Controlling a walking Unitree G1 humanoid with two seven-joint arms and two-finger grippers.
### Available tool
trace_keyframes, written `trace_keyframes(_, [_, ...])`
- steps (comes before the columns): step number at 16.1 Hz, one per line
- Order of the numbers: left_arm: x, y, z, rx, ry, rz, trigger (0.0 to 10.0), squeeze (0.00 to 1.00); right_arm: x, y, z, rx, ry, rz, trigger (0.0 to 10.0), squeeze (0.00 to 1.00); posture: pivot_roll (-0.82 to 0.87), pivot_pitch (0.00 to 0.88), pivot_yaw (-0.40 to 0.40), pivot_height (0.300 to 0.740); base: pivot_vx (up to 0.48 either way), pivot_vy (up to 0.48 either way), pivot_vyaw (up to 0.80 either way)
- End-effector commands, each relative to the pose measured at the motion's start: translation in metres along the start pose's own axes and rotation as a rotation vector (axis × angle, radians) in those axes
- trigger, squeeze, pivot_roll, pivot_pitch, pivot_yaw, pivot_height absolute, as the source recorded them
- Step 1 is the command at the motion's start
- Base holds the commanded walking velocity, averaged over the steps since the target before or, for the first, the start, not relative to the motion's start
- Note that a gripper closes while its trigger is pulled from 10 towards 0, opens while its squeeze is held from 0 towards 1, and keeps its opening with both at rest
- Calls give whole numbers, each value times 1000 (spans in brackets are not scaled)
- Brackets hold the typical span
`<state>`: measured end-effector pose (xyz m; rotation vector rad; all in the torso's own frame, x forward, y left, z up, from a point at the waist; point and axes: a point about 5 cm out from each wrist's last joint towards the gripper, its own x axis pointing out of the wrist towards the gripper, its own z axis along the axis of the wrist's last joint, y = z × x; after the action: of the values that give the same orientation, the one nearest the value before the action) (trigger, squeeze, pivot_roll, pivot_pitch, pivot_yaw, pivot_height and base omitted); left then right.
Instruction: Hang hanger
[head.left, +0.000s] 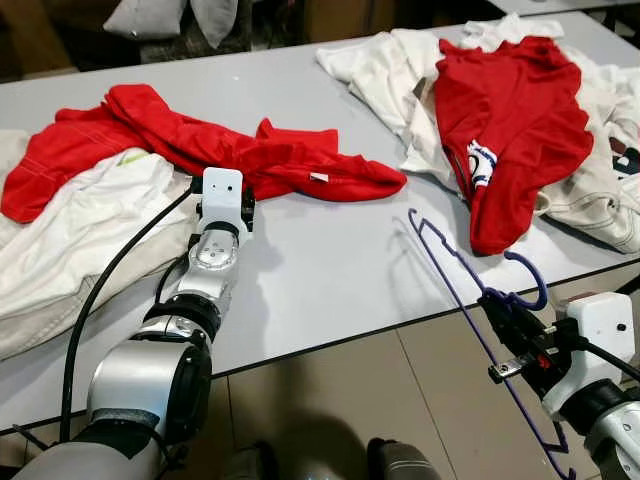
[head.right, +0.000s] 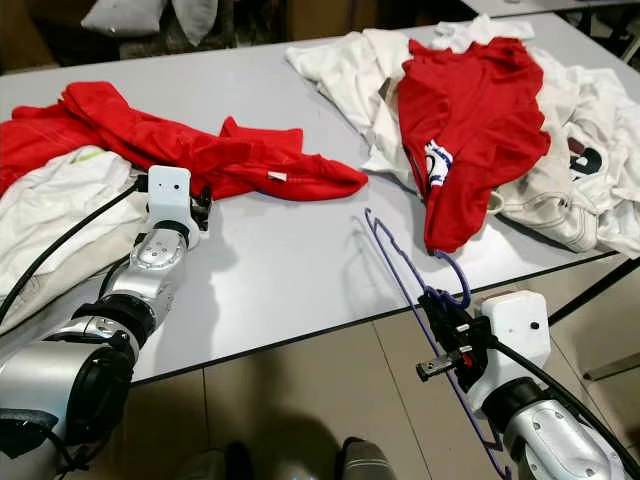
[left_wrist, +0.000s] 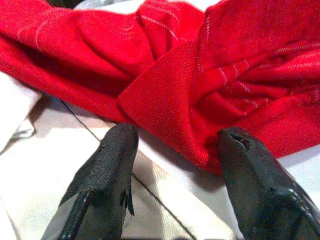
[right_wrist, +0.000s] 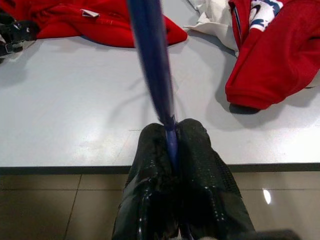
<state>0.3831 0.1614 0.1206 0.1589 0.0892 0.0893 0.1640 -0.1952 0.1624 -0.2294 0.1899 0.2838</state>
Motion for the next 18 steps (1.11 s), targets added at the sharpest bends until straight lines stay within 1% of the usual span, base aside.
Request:
trace_keyframes(1, [2,1,2,12,12,9,10000,0,-3,-3,4,-18,-13,-18,10000,0,-426,191,39,740,0,0,0])
trace_keyframes(3, [2,-5,3,-14,26,-21,10000,0,-3,-4,6,-21,-17,-26,10000,0,-433,192,41,740,0,0,0])
trace_keyframes(4, [3,-5,4,-23,28,-18,9647,0,-4,-5,6,-22,-18,-28,10000,0,-438,192,43,740,0,0,0])
trace_keyframes(5, [3,-5,4,-37,31,-10,8353,0,-5,-5,7,-23,-17,-31,10000,0,-443,193,45,740,0,0,0])
trace_keyframes(6, [3,-4,4,-55,34,-5,7686,0,-5,-5,7,-25,-16,-33,10000,0,-446,193,47,740,0,0,0])
trace_keyframes(7, [4,-4,5,-67,38,-2,2784,0,-6,-6,7,-26,-15,-37,10000,0,-452,195,50,740,0,0,0])
trace_keyframes(8, [4,-4,5,-70,40,0,2275,0,-7,-6,7,-27,-14,-38,10000,0,-454,195,51,740,0,0,0])
trace_keyframes(9, [4,-3,5,-79,45,3,0,0,-8,-6,7,-27,-13,-40,10000,0,-456,195,53,740,0,0,0])
trace_keyframes(12, [5,0,6,-112,54,20,0,0,-9,-6,7,-28,-12,-47,10000,0,-462,192,63,740,0,0,0])
trace_keyframes(18, [5,-4,8,-140,54,6,0,0,-9,-6,8,-34,-15,-53,10000,0,-468,184,73,740,0,0,0])
